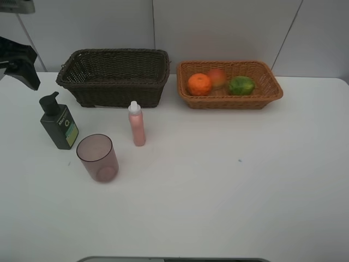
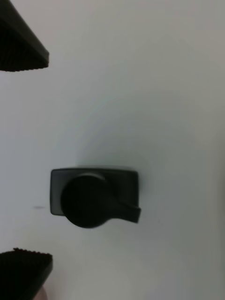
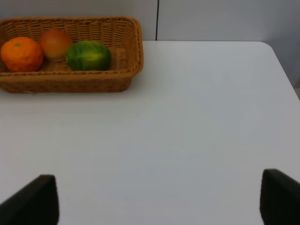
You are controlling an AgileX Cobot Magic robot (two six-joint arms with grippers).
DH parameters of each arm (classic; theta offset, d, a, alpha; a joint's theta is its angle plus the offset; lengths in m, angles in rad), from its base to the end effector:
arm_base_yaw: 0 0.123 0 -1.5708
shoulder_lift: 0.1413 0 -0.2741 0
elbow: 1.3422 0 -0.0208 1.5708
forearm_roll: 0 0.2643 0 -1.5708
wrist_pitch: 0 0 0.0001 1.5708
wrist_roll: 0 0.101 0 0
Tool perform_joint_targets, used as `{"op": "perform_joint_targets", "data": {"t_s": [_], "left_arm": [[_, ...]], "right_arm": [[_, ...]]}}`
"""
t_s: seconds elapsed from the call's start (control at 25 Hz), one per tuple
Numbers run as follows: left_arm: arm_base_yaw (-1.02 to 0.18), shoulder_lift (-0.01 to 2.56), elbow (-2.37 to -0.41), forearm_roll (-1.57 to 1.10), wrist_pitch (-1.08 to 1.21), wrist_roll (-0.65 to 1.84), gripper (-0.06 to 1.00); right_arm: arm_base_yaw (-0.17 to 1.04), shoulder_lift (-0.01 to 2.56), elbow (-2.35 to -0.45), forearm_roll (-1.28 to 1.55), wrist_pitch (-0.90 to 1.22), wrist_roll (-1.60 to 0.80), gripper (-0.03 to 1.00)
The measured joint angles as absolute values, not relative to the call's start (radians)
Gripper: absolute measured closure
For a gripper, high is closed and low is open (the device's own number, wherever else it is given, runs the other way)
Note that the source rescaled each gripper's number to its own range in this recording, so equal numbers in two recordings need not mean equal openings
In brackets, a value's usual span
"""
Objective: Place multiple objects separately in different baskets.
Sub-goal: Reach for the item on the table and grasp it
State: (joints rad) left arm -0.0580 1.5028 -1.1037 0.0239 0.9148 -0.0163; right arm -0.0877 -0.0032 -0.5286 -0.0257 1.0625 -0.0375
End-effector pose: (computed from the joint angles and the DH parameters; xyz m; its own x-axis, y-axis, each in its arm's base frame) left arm 0.3116 -0.0162 0.2400 -0.9398 0.0528 -0.3376 0.0500 0.9986 0.0172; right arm 0.0226 -0.0043 0.2876 -0.4321 -0.0122 -0.9017 0.0863 0.9948 -0.0548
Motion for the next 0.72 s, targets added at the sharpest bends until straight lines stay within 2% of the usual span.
{"op": "perform_joint_targets", "data": {"t_s": [0.72], "left_arm": [[-0.089, 1.722, -1.16, 0.009, 0.894, -0.078, -0.04]], "right_arm": [[-0.088, -0.003, -0.529, -0.026, 1.063, -0.037, 0.23]]}}
